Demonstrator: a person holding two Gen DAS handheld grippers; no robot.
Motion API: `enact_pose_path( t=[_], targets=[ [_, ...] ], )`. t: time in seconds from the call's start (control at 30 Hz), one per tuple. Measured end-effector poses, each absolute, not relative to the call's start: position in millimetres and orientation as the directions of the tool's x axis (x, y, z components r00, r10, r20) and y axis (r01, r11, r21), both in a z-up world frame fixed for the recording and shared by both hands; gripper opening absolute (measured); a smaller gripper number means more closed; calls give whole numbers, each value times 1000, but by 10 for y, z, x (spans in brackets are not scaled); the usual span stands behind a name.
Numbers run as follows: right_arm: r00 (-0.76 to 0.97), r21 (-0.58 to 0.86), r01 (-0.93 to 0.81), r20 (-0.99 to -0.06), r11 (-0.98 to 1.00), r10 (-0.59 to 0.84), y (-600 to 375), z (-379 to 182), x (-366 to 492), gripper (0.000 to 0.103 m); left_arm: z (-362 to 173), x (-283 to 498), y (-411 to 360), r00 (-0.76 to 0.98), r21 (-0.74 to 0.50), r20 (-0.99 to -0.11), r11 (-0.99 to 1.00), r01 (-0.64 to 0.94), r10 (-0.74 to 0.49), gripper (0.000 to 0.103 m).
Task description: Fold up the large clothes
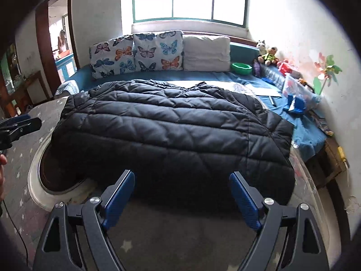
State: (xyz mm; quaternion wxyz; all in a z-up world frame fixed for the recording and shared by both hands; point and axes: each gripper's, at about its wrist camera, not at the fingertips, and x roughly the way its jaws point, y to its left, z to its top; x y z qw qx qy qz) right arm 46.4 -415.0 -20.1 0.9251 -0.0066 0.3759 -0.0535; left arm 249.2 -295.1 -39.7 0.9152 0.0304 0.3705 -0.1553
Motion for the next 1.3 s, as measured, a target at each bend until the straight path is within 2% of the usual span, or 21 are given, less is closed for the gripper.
enact_pose_path(
  t=[0.27,0.53,0.7,1.3],
  targets=[
    [731,-22,156,-670,988,-130,-3871,-133,102,94,-396,1826,-2928,680,-30,-689,947,320,-252,103],
    [732,-78,263,-633,962,-252,-3648,-147,-225,94,-427,1356,-2823,680,-28,-689,947,320,-251,103],
    [730,-116,284,-617,952,-293,-3573,-130,-346,94,-416,1227,-2787,673,-35,-690,941,336,-266,103],
    [751,-91,269,-604,959,-268,-3486,-59,-481,94,-334,1149,-2733,675,-40,-688,943,331,-266,103]
  ],
)
